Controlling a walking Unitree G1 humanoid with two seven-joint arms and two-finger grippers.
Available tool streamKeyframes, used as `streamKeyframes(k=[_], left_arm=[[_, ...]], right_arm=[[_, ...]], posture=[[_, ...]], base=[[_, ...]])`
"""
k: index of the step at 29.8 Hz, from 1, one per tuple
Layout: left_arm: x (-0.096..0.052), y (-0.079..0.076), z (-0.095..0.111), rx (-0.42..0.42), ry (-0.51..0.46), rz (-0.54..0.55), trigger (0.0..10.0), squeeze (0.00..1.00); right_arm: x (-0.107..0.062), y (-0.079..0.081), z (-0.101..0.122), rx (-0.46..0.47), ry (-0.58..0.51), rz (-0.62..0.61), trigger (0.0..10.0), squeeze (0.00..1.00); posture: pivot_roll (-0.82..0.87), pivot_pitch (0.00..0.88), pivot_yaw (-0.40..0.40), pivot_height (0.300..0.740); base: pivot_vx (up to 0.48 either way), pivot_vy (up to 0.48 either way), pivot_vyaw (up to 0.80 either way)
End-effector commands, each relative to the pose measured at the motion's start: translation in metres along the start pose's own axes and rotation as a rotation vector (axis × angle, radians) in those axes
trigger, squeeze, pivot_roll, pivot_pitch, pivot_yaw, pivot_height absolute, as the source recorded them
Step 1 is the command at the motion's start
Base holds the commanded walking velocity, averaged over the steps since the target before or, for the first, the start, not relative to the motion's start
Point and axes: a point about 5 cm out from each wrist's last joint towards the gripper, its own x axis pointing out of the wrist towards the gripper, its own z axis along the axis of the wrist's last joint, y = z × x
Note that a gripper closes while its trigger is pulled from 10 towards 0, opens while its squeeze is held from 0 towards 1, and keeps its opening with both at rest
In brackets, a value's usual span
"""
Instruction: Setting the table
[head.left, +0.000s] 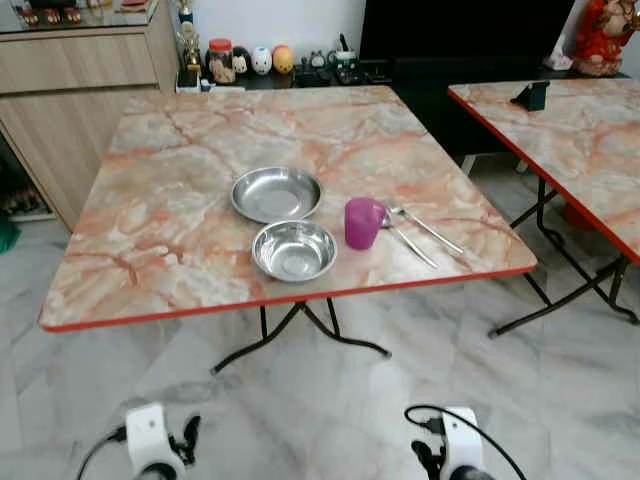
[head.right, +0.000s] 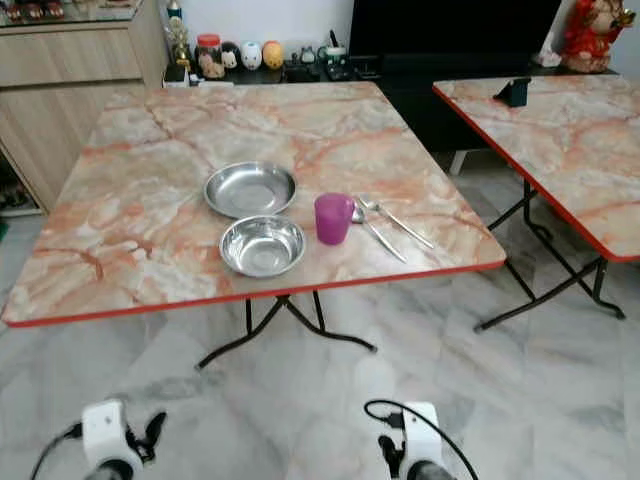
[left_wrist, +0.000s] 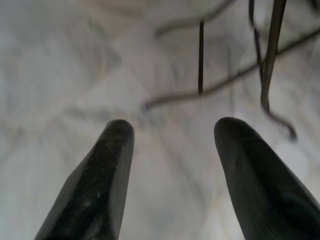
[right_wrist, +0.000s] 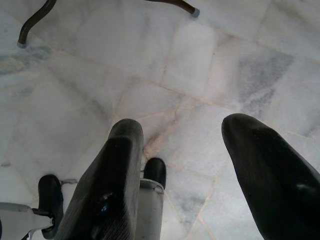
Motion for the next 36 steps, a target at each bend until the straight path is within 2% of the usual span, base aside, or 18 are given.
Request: streamKeyframes(k=[1, 5, 10, 11, 14, 15, 16, 17, 18, 23, 24, 26, 27, 29, 30, 32, 36], left_arm=[[-0.004, 0.000, 0.003, -0.010, -0.045, -0.004, 10.0, 0.00], [-0.013, -0.005, 0.018, 0.039, -0.156, -0.047, 10.0, 0.00], [-0.025, -0.008, 0.032, 0.078, -0.232, -0.083, 10.0, 0.00], [-0.034, -0.006, 0.042, 0.089, -0.274, -0.083, 10.0, 0.00], [-0.047, 0.001, 0.062, 0.094, -0.352, -0.052, 10.0, 0.00], [-0.052, 0.003, 0.076, 0.094, -0.399, -0.032, 10.0, 0.00], [-0.052, 0.003, 0.076, 0.094, -0.399, -0.032, 10.0, 0.00], [-0.058, 0.005, 0.093, 0.091, -0.453, -0.009, 10.0, 0.00], [-0.059, 0.005, 0.100, 0.086, -0.476, -0.001, 10.0, 0.00], [-0.056, -0.010, 0.155, 0.052, -0.650, 0.000, 10.0, 0.00], [-0.052, -0.020, 0.173, 0.038, -0.700, -0.022, 10.0, 0.00], [-0.049, -0.028, 0.183, 0.027, -0.720, -0.052, 10.0, 0.00], [-0.046, -0.038, 0.192, 0.017, -0.724, -0.091, 10.0, 0.00], [-0.045, -0.042, 0.196, 0.015, -0.722, -0.107, 10.0, 0.00], [-0.038, -0.054, 0.201, -0.009, -0.720, -0.152, 10.0, 0.00], [-0.032, -0.060, 0.202, -0.004, -0.708, -0.164, 10.0, 0.00], [-0.030, -0.065, 0.204, -0.043, -0.701, -0.167, 10.0, 0.00]], right_arm=[[0.001, 0.002, 0.004, -0.011, -0.002, 0.002, 10.0, 0.00], [0.002, 0.006, 0.006, -0.023, -0.004, 0.006, 10.0, 0.00], [0.003, 0.009, 0.008, -0.022, -0.011, 0.010, 10.0, 0.00], [0.004, 0.013, 0.010, -0.024, -0.016, 0.015, 10.0, 0.00], [0.006, 0.021, 0.013, -0.026, -0.022, 0.023, 10.0, 0.00], [0.006, 0.027, 0.014, -0.030, -0.024, 0.029, 10.0, 0.00], [0.006, 0.027, 0.014, -0.030, -0.024, 0.029, 10.0, 0.00], [0.007, 0.034, 0.015, -0.034, -0.025, 0.036, 10.0, 0.00], [0.008, 0.037, 0.015, -0.035, -0.027, 0.039, 10.0, 0.00], [0.010, 0.055, 0.022, -0.050, -0.034, 0.053, 10.0, 0.00], [0.010, 0.062, 0.025, -0.052, -0.038, 0.060, 10.0, 0.00], [0.011, 0.066, 0.027, -0.053, -0.041, 0.064, 10.0, 0.00], [0.011, 0.065, 0.027, -0.053, -0.042, 0.062, 10.0, 0.00], [0.011, 0.063, 0.026, -0.052, -0.042, 0.059, 10.0, 0.00], [0.010, 0.056, 0.023, -0.045, -0.039, 0.049, 10.0, 0.00], [0.010, 0.054, 0.021, -0.043, -0.036, 0.044, 10.0, 0.00], [0.009, 0.053, 0.021, -0.033, -0.037, 0.034, 10.0, 0.00]], posture=[[0.01, 0.000, -0.054, 0.719], [0.01, 0.000, -0.055, 0.719], [0.01, 0.000, -0.053, 0.719], [0.01, 0.000, -0.052, 0.719], [0.02, 0.000, -0.057, 0.719], [0.03, 0.000, -0.060, 0.719], [0.03, 0.000, -0.060, 0.719], [0.03, 0.000, -0.064, 0.719], [0.03, 0.000, -0.064, 0.719], [0.04, 0.000, -0.072, 0.719], [0.04, 0.000, -0.073, 0.719], [0.04, 0.000, -0.072, 0.719], [0.03, 0.000, -0.071, 0.719], [0.03, 0.000, -0.071, 0.719], [0.03, 0.000, -0.069, 0.719], [0.02, 0.000, -0.060, 0.719], [0.01, 0.000, -0.060, 0.719]], base=[[0.000, 0.000, 0.00], [0.000, 0.000, 0.00], [0.000, 0.000, 0.00], [0.000, 0.000, 0.00], [0.000, 0.000, 0.00], [0.000, 0.000, 0.00], [0.000, 0.000, 0.00], [0.000, 0.000, 0.00], [0.000, 0.000, 0.00], [0.000, 0.000, 0.00], [0.000, 0.000, 0.00], [0.000, 0.000, 0.00], [0.000, 0.000, 0.00], [0.000, 0.000, 0.00], [0.000, 0.000, 0.00], [0.000, 0.000, 0.00], [0.180, 0.000, 0.00]])
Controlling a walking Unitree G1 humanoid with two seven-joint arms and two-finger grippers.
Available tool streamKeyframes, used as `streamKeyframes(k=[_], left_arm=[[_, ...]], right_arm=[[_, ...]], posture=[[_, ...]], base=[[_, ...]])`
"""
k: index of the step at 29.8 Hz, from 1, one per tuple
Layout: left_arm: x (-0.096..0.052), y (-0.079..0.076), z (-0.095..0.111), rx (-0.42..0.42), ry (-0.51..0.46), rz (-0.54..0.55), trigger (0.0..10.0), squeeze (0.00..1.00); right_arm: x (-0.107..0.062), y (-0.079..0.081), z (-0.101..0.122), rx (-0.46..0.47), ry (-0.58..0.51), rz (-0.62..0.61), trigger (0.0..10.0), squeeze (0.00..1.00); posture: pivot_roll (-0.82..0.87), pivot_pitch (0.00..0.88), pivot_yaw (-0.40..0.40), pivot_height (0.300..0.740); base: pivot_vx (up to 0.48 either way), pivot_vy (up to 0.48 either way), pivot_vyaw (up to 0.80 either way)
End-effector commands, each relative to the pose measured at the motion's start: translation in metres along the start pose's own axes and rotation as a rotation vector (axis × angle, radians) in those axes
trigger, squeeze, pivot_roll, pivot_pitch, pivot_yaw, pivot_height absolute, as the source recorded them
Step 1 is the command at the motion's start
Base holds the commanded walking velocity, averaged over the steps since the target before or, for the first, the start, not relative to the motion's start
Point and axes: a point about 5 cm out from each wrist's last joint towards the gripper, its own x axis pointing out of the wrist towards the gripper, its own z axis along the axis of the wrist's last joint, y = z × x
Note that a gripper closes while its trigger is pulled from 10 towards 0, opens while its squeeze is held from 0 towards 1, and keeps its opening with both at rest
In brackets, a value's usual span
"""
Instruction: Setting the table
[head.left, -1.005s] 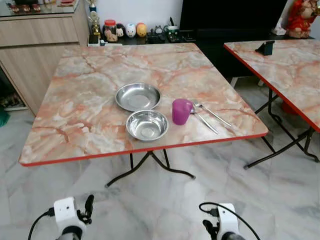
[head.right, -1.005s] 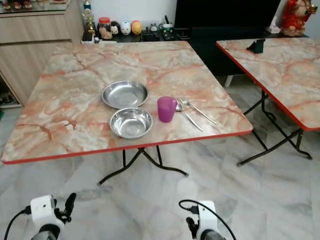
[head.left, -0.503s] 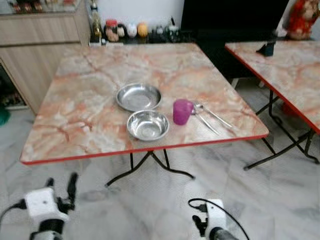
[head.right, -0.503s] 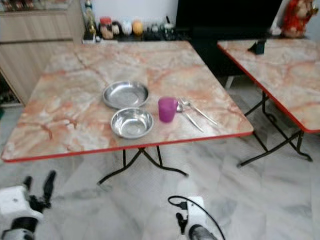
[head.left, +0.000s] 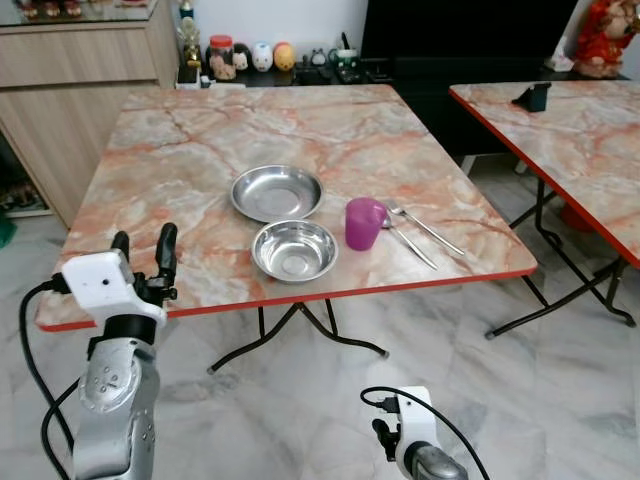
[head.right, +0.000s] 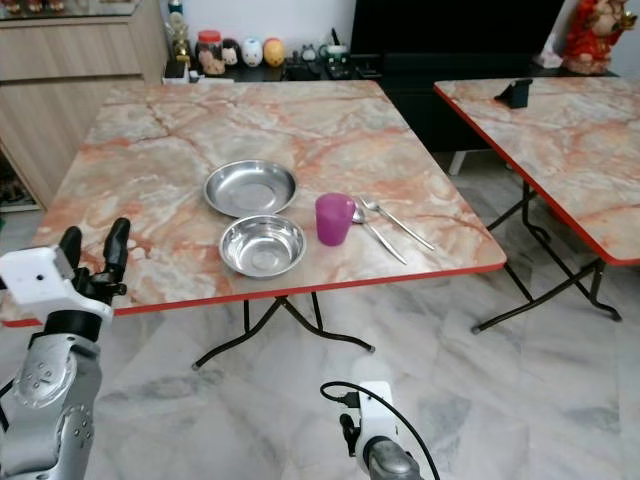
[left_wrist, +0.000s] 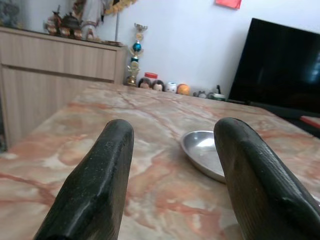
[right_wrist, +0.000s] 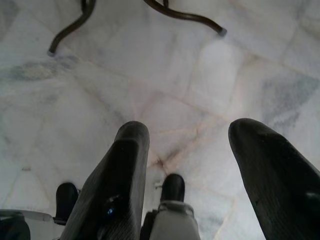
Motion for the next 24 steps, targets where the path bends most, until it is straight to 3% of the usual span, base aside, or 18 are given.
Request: streamKeyframes(k=[1, 10, 13, 18, 24], left_arm=[[0.001, -0.001, -0.002, -0.012, 0.019, 0.007, 10.0, 0.00], [0.001, -0.001, 0.003, -0.024, 0.022, 0.022, 10.0, 0.00], [0.001, 0.000, 0.005, -0.020, 0.019, 0.021, 10.0, 0.00], [0.002, 0.000, 0.004, -0.023, 0.024, 0.026, 10.0, 0.00], [0.005, 0.001, 0.004, -0.039, 0.023, 0.034, 10.0, 0.00]], right_arm=[[0.000, 0.000, 0.001, 0.006, -0.006, -0.004, 10.0, 0.00], [0.000, -0.001, 0.001, -0.044, 0.003, 0.000, 10.0, 0.00], [0.000, -0.005, 0.004, -0.008, -0.018, -0.010, 10.0, 0.00], [-0.007, -0.036, -0.014, -0.031, 0.013, -0.085, 10.0, 0.00], [-0.010, -0.043, -0.019, -0.026, 0.024, -0.097, 10.0, 0.00]], posture=[[0.01, 0.000, -0.060, 0.719], [0.04, 0.000, -0.070, 0.719], [0.04, 0.000, -0.072, 0.719], [0.02, 0.000, -0.069, 0.719], [0.00, 0.000, -0.065, 0.719]], base=[[0.240, 0.000, 0.00], [0.187, 0.000, 0.00], [0.240, 0.000, 0.00], [0.240, 0.000, 0.00], [0.240, 0.000, 0.00]])
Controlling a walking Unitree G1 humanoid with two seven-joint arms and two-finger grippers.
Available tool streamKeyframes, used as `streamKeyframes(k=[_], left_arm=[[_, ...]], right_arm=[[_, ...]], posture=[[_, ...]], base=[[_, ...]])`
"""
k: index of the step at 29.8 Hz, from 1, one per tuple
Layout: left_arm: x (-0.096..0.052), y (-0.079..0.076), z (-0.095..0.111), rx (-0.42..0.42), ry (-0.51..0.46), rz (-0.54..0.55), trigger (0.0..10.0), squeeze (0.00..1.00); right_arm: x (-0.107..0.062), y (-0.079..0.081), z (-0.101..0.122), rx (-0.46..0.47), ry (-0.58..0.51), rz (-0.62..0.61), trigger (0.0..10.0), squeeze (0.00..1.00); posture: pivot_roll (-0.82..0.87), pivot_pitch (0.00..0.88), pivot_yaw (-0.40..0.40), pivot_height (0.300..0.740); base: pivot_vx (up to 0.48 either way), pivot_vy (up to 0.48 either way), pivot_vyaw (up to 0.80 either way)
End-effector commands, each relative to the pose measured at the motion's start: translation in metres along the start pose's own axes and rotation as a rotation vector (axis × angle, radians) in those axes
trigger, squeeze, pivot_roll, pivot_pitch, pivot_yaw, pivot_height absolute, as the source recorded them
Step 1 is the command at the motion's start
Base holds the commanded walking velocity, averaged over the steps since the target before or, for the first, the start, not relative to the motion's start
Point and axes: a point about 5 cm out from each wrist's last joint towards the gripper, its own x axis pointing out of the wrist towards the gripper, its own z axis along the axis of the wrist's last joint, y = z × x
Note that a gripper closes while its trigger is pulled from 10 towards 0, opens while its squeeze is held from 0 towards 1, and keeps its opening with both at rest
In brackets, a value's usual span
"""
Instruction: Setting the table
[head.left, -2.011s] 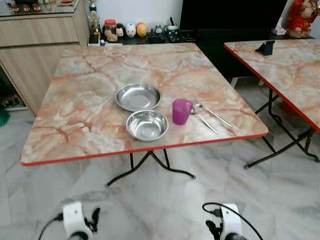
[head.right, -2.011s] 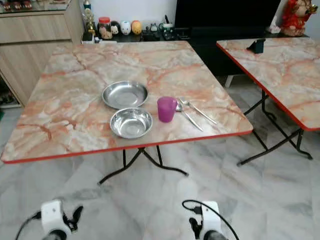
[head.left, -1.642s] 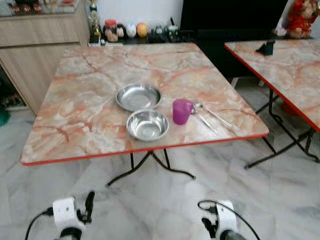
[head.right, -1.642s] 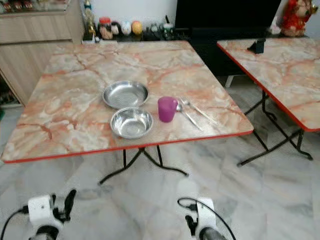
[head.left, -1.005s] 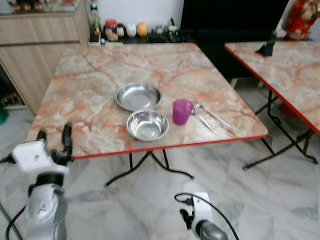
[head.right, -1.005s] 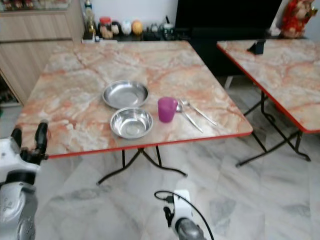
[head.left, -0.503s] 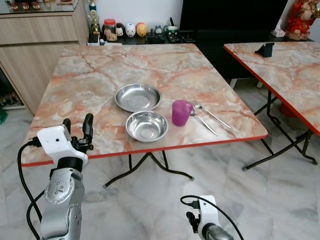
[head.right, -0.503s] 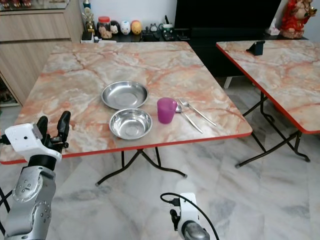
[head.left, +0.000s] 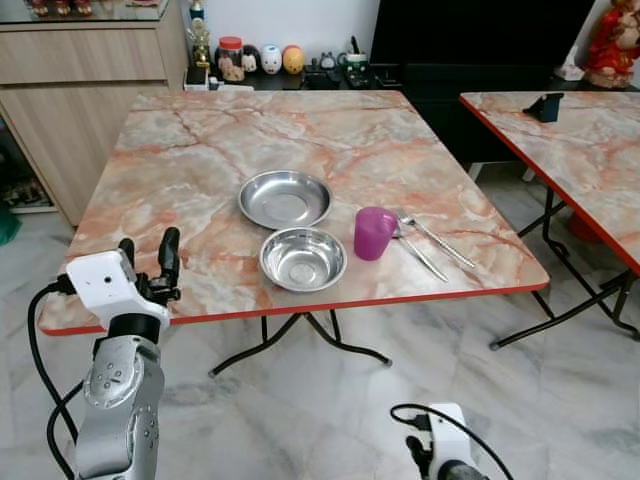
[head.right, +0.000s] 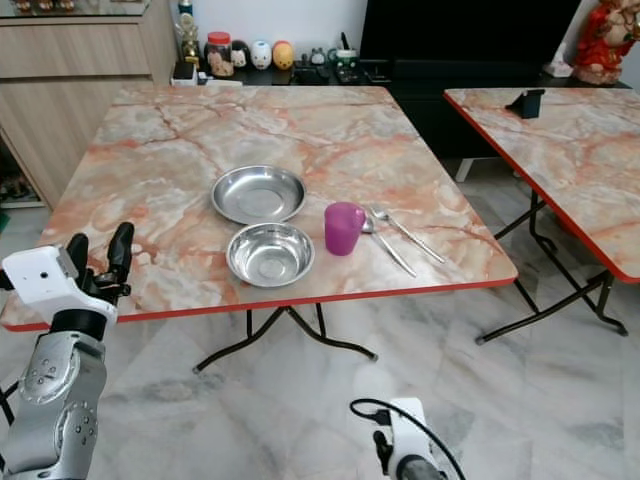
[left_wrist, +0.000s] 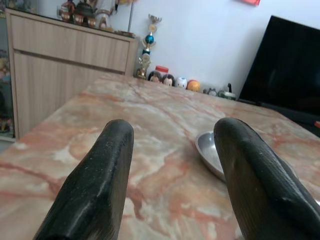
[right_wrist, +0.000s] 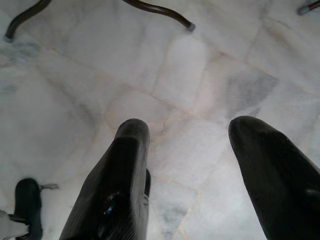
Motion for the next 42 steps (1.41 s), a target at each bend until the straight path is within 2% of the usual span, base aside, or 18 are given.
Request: streamKeyframes(k=[1, 4, 9, 42], left_arm=[[0.0033, -0.0009, 0.0044, -0.015, -0.013, 0.003, 10.0, 0.00], [0.0051, -0.0024, 0.0066, -0.022, -0.022, -0.002, 10.0, 0.00], [0.0056, -0.0010, 0.0094, -0.020, -0.031, 0.001, 10.0, 0.00], [0.0100, -0.0081, 0.0128, -0.046, -0.049, -0.011, 10.0, 0.00]], right_arm=[[0.0006, -0.0006, 0.0029, 0.007, -0.006, -0.002, 10.0, 0.00], [-0.0009, -0.0019, -0.0024, 0.022, -0.004, -0.004, 10.0, 0.00], [0.0005, 0.0022, 0.0039, 0.031, -0.023, 0.014, 10.0, 0.00], [0.0004, 0.0035, 0.0029, 0.006, -0.015, 0.044, 10.0, 0.00]], posture=[[0.00, 0.000, -0.065, 0.719], [0.01, 0.000, -0.066, 0.719], [0.02, 0.000, -0.067, 0.719], [0.01, 0.000, -0.070, 0.719]], base=[[0.240, 0.000, 0.00], [0.080, 0.000, 0.00], [0.324, 0.000, 0.00], [0.366, 0.000, 0.00]])
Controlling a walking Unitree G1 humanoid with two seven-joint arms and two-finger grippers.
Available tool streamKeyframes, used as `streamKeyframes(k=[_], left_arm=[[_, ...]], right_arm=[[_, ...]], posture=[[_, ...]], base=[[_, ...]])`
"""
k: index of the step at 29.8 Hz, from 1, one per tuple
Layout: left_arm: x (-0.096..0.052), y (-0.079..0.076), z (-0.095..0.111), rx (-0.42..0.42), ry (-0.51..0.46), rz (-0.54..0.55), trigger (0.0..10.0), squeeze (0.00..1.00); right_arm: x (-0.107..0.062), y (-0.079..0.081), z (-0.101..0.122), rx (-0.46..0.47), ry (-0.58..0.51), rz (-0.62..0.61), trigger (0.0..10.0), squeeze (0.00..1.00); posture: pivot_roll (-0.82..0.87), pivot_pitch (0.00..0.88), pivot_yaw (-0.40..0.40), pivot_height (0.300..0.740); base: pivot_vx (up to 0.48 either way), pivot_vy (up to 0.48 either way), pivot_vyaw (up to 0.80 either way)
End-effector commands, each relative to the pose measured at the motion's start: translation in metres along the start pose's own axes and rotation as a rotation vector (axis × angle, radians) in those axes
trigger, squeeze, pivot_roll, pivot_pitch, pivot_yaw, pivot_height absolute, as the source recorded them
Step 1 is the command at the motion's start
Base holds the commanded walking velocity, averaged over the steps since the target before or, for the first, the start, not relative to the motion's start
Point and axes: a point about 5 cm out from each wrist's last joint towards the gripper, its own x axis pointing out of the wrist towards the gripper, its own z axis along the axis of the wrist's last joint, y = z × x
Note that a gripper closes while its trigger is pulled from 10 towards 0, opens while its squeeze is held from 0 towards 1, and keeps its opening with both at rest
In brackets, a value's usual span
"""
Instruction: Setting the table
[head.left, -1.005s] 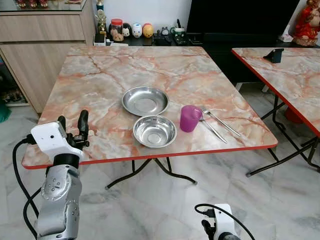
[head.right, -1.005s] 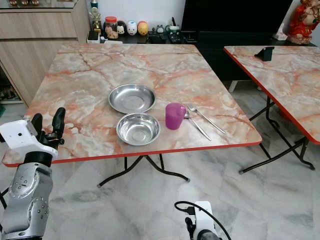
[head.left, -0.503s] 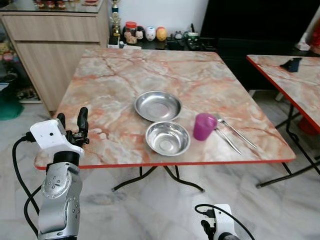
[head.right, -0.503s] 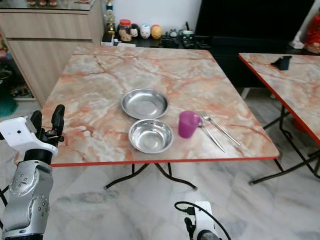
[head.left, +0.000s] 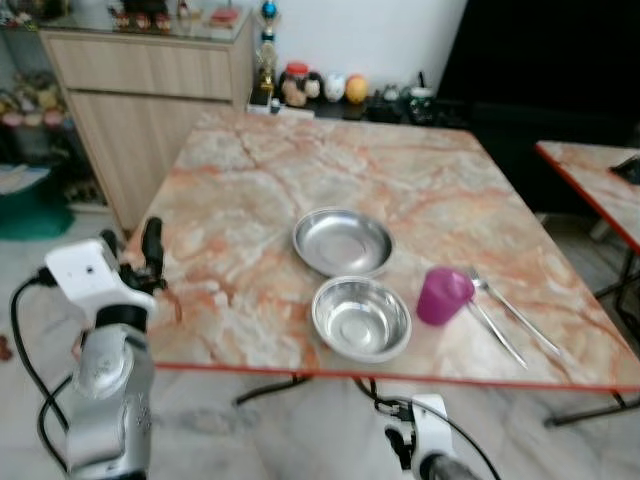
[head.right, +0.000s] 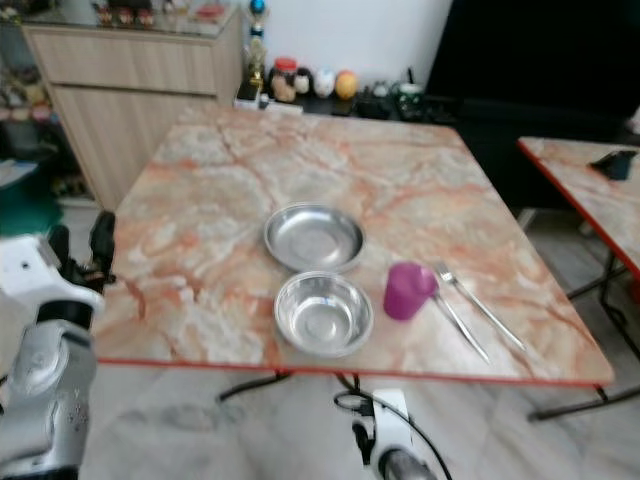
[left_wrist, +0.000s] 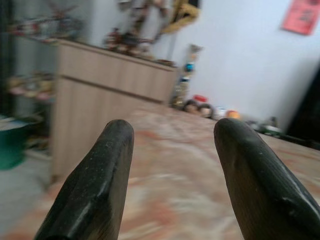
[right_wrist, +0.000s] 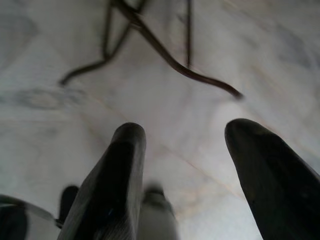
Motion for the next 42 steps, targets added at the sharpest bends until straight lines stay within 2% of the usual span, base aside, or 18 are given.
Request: streamKeyframes(k=[1, 7, 9, 10, 13, 14, 17, 18, 22, 25, 26, 28, 29, 30, 31, 32, 36, 42], left_arm=[[0.002, -0.011, 0.004, -0.033, -0.016, -0.039, 10.0, 0.00], [0.003, -0.013, 0.004, -0.036, -0.008, -0.059, 10.0, 0.00], [0.004, -0.026, 0.000, -0.150, 0.115, -0.198, 10.0, 0.00], [0.004, -0.026, 0.000, -0.150, 0.115, -0.198, 10.0, 0.00], [0.002, -0.036, -0.004, -0.124, 0.184, -0.316, 10.0, 0.00], [0.003, -0.038, -0.005, -0.191, 0.223, -0.324, 10.0, 0.00], [0.008, -0.043, -0.004, -0.259, 0.251, -0.336, 10.0, 0.00], [0.010, -0.047, -0.007, -0.262, 0.289, -0.358, 10.0, 0.00], [0.012, -0.051, -0.011, -0.251, 0.320, -0.373, 10.0, 0.00], [0.020, -0.054, -0.025, -0.238, 0.428, -0.336, 10.0, 0.00], [0.022, -0.055, -0.029, -0.229, 0.451, -0.329, 10.0, 0.49], [0.023, -0.055, -0.030, -0.226, 0.466, -0.329, 10.0, 0.49], [0.025, -0.056, -0.034, -0.237, 0.499, -0.319, 10.0, 1.00], [0.026, -0.058, -0.039, -0.237, 0.546, -0.321, 10.0, 1.00], [0.026, -0.058, -0.039, -0.237, 0.546, -0.321, 10.0, 1.00], [0.030, -0.060, -0.048, -0.236, 0.614, -0.317, 10.0, 1.00], [0.037, -0.059, -0.054, -0.200, 0.643, -0.286, 10.0, 1.00], [0.051, -0.059, -0.060, -0.123, 0.630, -0.232, 10.0, 1.00]], right_arm=[[-0.002, -0.010, -0.004, -0.004, 0.017, -0.027, 10.0, 0.00], [-0.002, -0.011, -0.004, -0.006, 0.018, -0.026, 10.0, 0.00], [-0.002, -0.010, -0.004, -0.010, 0.021, -0.025, 10.0, 0.00], [-0.002, -0.010, -0.004, -0.010, 0.021, -0.025, 10.0, 0.00], [-0.002, -0.010, -0.004, -0.014, 0.025, -0.022, 10.0, 0.00], [-0.002, -0.010, -0.004, -0.018, 0.028, -0.020, 10.0, 0.00], [-0.002, -0.010, -0.005, -0.021, 0.032, -0.015, 10.0, 0.00], [-0.002, -0.010, -0.005, -0.021, 0.033, -0.011, 10.0, 0.00], [-0.002, -0.009, -0.005, -0.022, 0.033, -0.008, 10.0, 0.00], [-0.002, -0.009, -0.005, -0.023, 0.033, -0.003, 10.0, 0.00], [-0.002, -0.008, -0.006, -0.023, 0.033, -0.002, 10.0, 0.00], [-0.002, -0.008, -0.006, -0.023, 0.034, -0.002, 10.0, 0.00], [-0.002, -0.008, -0.006, -0.022, 0.034, -0.002, 10.0, 0.00], [-0.002, -0.008, -0.006, -0.023, 0.034, -0.001, 10.0, 0.00], [-0.002, -0.008, -0.006, -0.023, 0.034, -0.001, 10.0, 0.00], [-0.002, -0.008, -0.005, -0.025, 0.034, 0.000, 10.0, 0.00], [-0.002, -0.008, -0.006, -0.028, 0.035, 0.003, 10.0, 0.00], [-0.002, -0.007, -0.006, -0.033, 0.036, 0.007, 10.0, 0.00]], posture=[[0.01, 0.000, -0.070, 0.719], [0.01, 0.000, -0.069, 0.719], [0.02, 0.000, -0.069, 0.719], [0.02, 0.000, -0.069, 0.719], [0.02, 0.000, -0.067, 0.719], [0.02, 0.000, -0.066, 0.719], [0.02, 0.000, -0.063, 0.719], [0.02, 0.000, -0.062, 0.719], [0.02, 0.000, -0.058, 0.719], [0.02, 0.000, -0.056, 0.719], [0.02, 0.000, -0.055, 0.719], [0.02, 0.000, -0.054, 0.719], [0.02, 0.000, -0.054, 0.719], [0.02, 0.000, -0.055, 0.719], [0.02, 0.000, -0.055, 0.719], [0.01, 0.000, -0.053, 0.719], [0.01, 0.000, -0.052, 0.719], [0.00, 0.000, -0.054, 0.719]], base=[[0.379, 0.000, 0.00], [0.374, 0.000, 0.00], [0.000, 0.000, 0.00], [0.000, 0.000, 0.00], [0.000, 0.000, 0.00], [0.000, 0.000, 0.00], [0.000, 0.000, 0.00], [0.000, 0.000, 0.00], [0.000, 0.000, 0.00], [0.000, 0.000, 0.00], [0.000, 0.000, 0.00], [0.000, 0.000, 0.00], [0.000, 0.000, 0.00], [0.000, 0.000, 0.00], [0.000, 0.000, 0.00], [0.000, 0.000, 0.00], [0.000, 0.000, 0.00], [0.000, 0.000, 0.00]])
